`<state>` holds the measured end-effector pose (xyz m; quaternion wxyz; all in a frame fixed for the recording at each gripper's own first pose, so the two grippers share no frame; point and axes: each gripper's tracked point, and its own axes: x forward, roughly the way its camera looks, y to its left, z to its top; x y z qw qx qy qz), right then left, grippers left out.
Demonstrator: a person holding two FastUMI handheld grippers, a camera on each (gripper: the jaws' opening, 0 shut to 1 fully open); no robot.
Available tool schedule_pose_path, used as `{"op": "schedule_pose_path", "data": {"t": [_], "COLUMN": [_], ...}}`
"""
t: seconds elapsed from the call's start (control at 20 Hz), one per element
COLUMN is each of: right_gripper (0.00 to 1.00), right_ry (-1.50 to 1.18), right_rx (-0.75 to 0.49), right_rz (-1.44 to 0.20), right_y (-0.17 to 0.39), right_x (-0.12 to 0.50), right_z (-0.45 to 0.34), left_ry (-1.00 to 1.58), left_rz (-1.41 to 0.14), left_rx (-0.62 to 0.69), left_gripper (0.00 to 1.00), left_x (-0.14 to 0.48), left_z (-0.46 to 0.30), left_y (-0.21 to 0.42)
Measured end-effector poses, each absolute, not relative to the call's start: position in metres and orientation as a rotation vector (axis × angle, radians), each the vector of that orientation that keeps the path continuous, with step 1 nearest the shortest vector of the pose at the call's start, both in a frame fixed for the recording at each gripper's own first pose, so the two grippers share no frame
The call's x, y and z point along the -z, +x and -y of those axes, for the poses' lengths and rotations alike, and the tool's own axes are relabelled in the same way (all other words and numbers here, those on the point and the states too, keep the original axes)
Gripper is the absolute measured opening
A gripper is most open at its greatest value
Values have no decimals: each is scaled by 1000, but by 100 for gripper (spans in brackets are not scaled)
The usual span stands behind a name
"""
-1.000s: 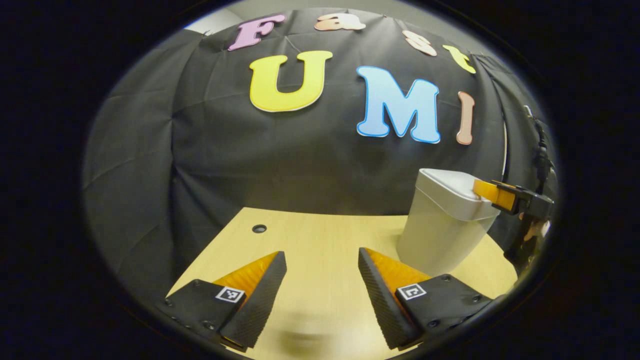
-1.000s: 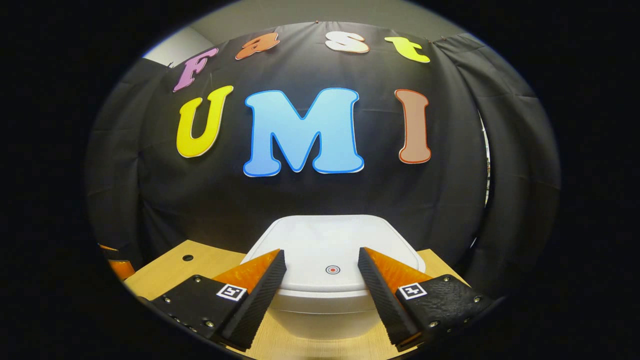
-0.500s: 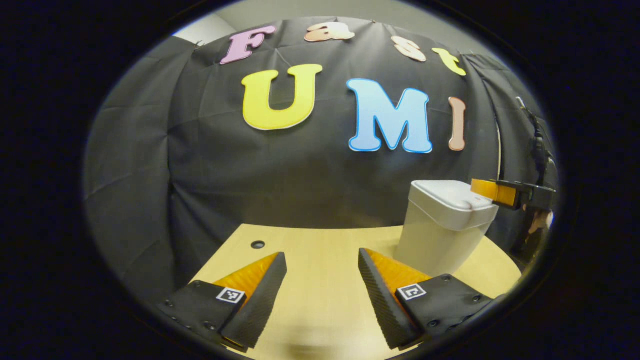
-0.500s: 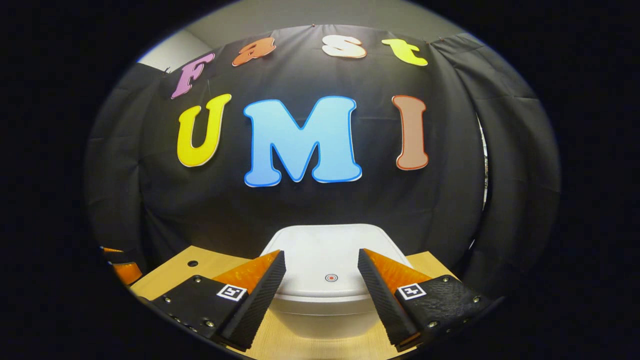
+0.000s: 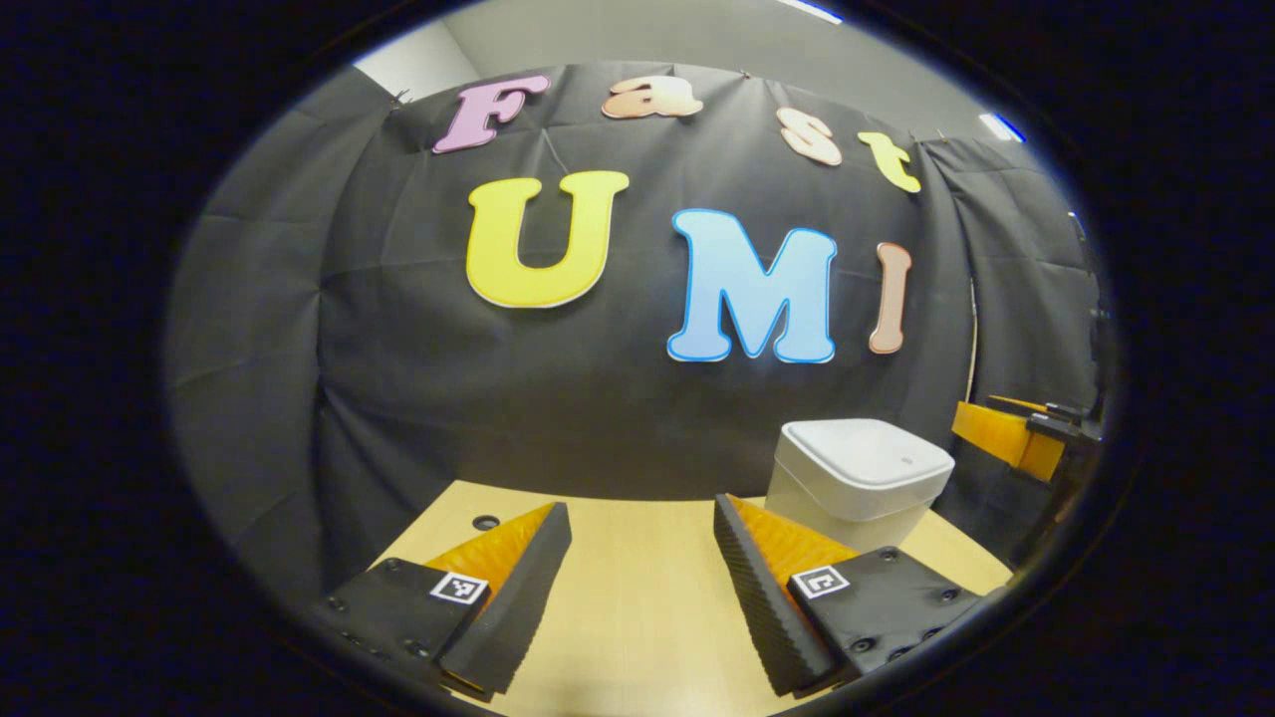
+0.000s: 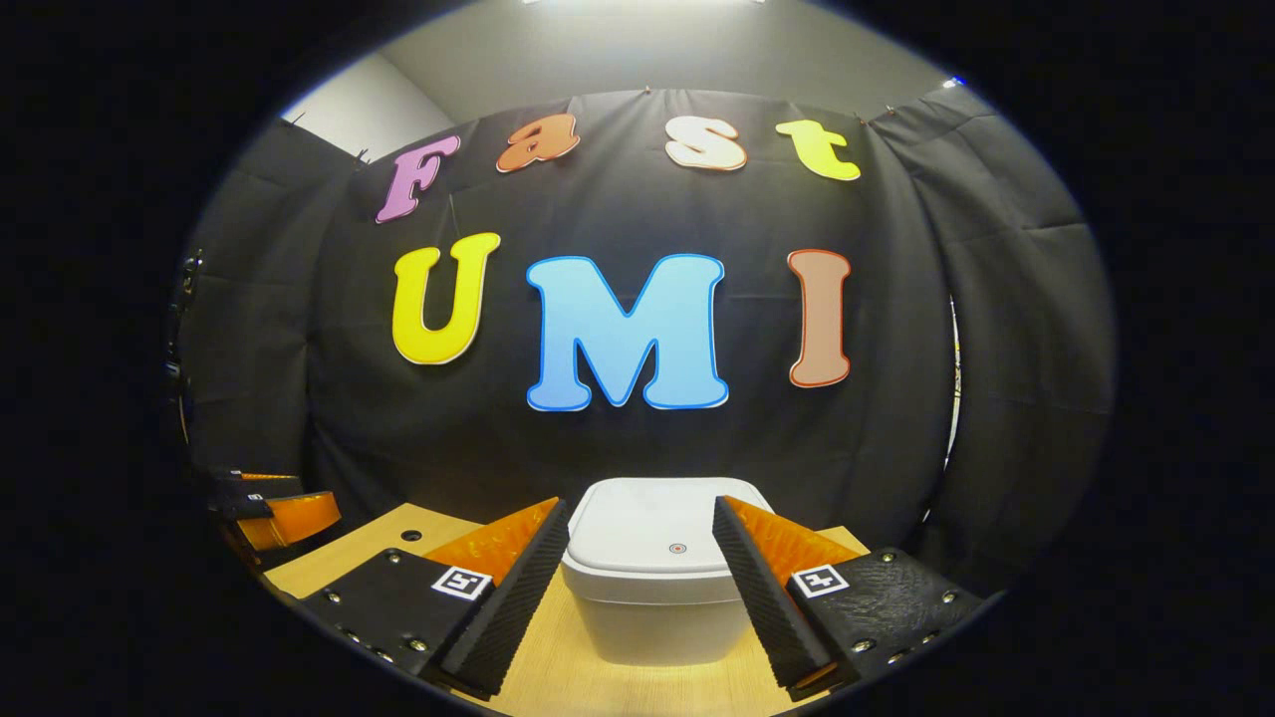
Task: Press the lid of the desktop garbage bin to open it, pick up the crumpled paper on the desktop and throw it into the bin, then pick up the pop can on the desktop and drop it into the bin, and finally close the garbage bin lid.
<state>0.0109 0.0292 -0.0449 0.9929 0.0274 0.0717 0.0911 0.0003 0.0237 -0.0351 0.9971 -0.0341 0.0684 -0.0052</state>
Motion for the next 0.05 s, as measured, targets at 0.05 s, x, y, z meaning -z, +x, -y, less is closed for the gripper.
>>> {"op": "schedule_pose_path", "data": {"t": [0.05], "right_gripper": [94], "right_ry": [59], "right_rx": [-180], "right_rz": [-136], "right_y": [6], "right_x": [41], "right_z": [-29], "left_ry": [-69], "left_rz": [-131], "left_rx": [17], "left_gripper": [95], "left_x": [31], "left_z": [-21], "left_y": [-1]}}
